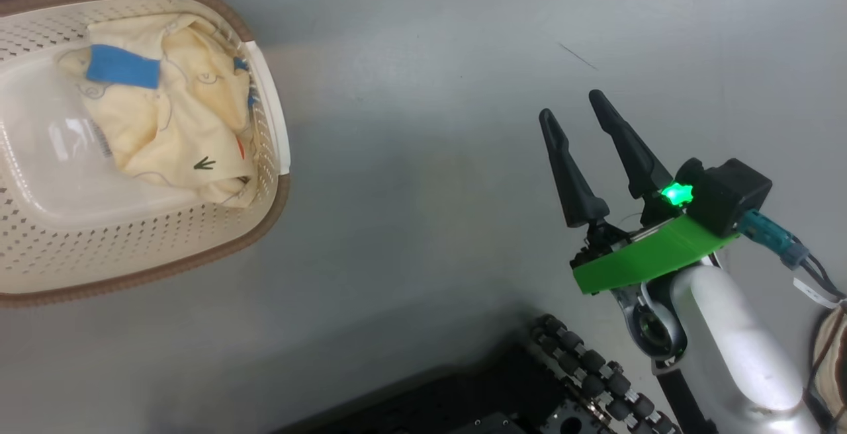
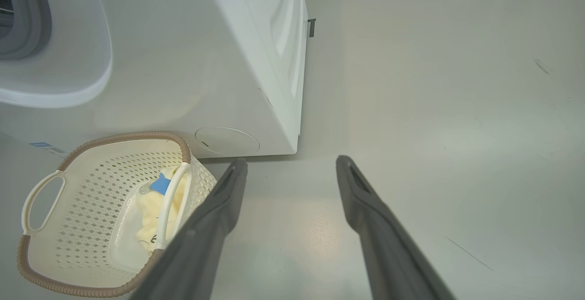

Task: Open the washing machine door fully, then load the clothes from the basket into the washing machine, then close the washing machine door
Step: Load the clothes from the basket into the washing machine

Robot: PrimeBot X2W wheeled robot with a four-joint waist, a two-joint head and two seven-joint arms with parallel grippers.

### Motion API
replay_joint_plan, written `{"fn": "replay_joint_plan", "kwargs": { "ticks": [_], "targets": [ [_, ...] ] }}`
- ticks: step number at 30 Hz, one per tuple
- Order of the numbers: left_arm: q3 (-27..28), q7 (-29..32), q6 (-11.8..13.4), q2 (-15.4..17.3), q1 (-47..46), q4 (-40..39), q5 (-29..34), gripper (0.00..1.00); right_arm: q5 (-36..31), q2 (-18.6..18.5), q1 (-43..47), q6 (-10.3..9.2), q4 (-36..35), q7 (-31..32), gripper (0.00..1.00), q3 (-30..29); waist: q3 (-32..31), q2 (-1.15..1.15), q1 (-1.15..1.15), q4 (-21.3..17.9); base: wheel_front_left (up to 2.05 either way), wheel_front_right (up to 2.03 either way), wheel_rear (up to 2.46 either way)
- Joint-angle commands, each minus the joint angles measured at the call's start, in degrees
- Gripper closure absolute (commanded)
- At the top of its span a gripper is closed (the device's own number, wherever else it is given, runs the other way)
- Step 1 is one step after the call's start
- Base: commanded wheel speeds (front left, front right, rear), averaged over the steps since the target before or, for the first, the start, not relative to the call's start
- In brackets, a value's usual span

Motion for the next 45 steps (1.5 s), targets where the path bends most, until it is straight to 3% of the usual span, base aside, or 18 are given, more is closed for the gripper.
{"fn": "replay_joint_plan", "kwargs": {
  "ticks": [1,5,6,7,26,45],
  "targets": [
    [0.79,-0.28,0.22,2.67,0.22,-1.82,-0.2,1.0,0.25,-0.04,1.12,-0.15,-1.23,-0.38,0.0,0.85,0.13,0.0,0.0,0.05,0.0,0.0,0.0],
    [1.78,-0.26,0.35,1.99,1.45,2.0,-1.76,0.98,0.01,-0.04,0.93,-0.15,-0.88,-0.38,0.0,0.77,-0.41,0.0,0.0,0.42,0.0,0.0,0.0],
    [2.15,-0.26,0.45,1.58,1.57,3.82,-2.43,0.53,-0.07,-0.04,0.98,-0.15,-0.81,-0.38,0.0,0.73,-0.59,0.0,0.0,0.54,0.0,0.0,0.0],
    [2.41,-0.27,0.92,1.43,1.25,4.59,-2.56,0.0,-0.11,-0.04,0.99,-0.15,-0.77,-0.38,0.0,0.72,-0.64,0.0,0.0,0.59,0.0,0.0,0.0],
    [3.21,0.19,1.41,-3.47,3.6,18.89,-7.51,0.0,-0.82,-0.04,0.69,-0.15,-0.12,-0.38,0.0,-1.15,-4.83,0.0,0.0,2.97,0.0,0.0,0.0],
    [5.09,-0.26,1.86,-6.06,16.19,17.29,-12.19,0.0,-2.48,-0.04,1.78,-0.15,1.58,-0.38,0.0,-4.28,-14.83,0.0,0.0,7.04,0.0,0.0,0.0]
  ]
}}
